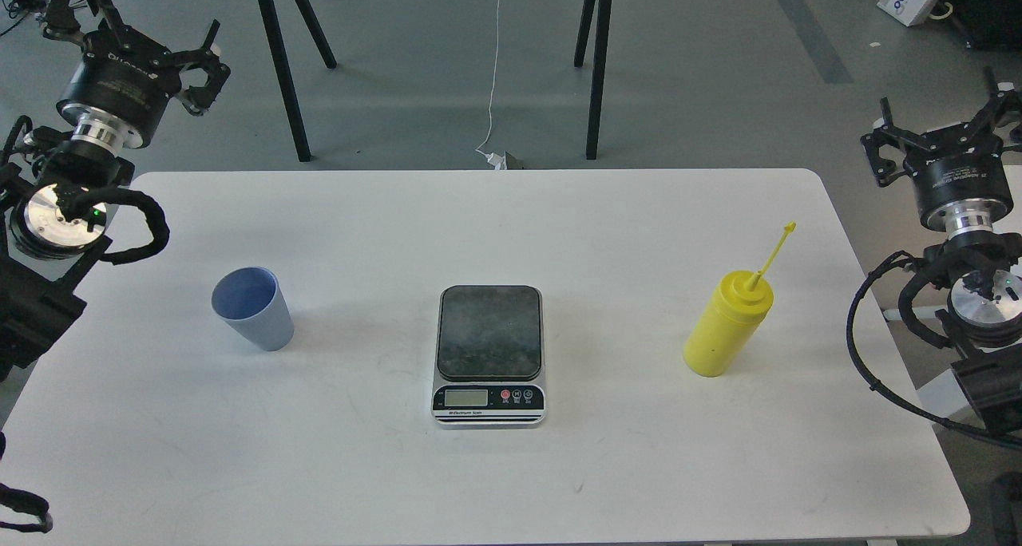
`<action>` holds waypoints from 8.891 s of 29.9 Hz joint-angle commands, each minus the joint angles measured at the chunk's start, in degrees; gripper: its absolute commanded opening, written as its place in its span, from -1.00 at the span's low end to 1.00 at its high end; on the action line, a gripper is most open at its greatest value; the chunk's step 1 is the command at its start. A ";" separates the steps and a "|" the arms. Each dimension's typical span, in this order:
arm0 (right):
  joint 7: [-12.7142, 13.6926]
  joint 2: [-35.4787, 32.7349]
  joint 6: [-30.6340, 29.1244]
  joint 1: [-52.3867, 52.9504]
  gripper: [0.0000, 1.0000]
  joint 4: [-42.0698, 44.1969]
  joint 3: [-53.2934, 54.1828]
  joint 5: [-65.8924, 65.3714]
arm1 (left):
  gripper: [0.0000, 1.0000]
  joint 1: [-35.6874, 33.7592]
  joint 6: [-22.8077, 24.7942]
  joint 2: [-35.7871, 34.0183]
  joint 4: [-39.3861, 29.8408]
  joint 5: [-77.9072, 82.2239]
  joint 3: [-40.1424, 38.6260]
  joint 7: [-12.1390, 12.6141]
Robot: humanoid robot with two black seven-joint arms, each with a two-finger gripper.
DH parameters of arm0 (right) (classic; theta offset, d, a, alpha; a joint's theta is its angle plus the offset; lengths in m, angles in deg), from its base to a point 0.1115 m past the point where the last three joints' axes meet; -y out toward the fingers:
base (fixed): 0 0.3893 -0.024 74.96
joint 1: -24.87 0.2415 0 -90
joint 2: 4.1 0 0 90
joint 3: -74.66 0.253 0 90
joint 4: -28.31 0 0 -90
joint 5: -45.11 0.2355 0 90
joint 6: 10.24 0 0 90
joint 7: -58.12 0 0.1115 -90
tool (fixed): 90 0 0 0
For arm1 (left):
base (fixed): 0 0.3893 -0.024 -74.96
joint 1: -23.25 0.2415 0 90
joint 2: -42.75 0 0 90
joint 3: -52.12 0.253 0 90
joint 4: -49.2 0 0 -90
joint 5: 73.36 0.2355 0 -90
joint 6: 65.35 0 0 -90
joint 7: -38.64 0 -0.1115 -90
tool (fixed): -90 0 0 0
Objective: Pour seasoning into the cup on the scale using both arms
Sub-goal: 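Reach the left gripper toward the blue cup, then grasp the blue cup with the left gripper and lift it, then carry the blue cup with the left gripper onto the scale, then release the cup and withdraw the left gripper upward, then move the right gripper to the yellow squeeze bottle and grasp it, then lift the yellow bottle with the right gripper toward the cup, then tilt the bottle nozzle-down over the blue cup with the right gripper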
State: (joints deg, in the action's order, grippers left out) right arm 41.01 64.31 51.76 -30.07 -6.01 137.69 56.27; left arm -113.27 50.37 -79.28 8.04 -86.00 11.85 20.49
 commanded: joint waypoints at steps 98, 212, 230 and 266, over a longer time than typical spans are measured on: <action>-1.17 -7.14 0.00 -13.00 0.99 -13.57 4.03 0.09 | -0.91 -16.06 -6.03 1.60 -27.58 123.09 26.47 -6.90; 2.16 10.96 0.00 -27.68 0.22 -22.27 -7.13 7.03 | 0.99 -6.65 2.28 4.60 1.17 -0.64 6.26 -2.77; 4.27 -12.68 5.22 15.00 -0.19 -27.28 -40.40 1.84 | 0.99 -6.39 2.28 3.11 0.82 -0.72 4.41 -2.86; 5.86 21.59 39.33 62.50 -0.23 -27.02 -109.07 -31.90 | 1.00 -4.46 1.96 3.55 1.08 0.24 5.47 -1.72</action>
State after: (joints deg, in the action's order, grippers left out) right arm 46.84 85.63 89.02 32.36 -33.00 30.55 25.82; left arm -117.67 52.26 -75.67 9.13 -85.84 17.39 18.78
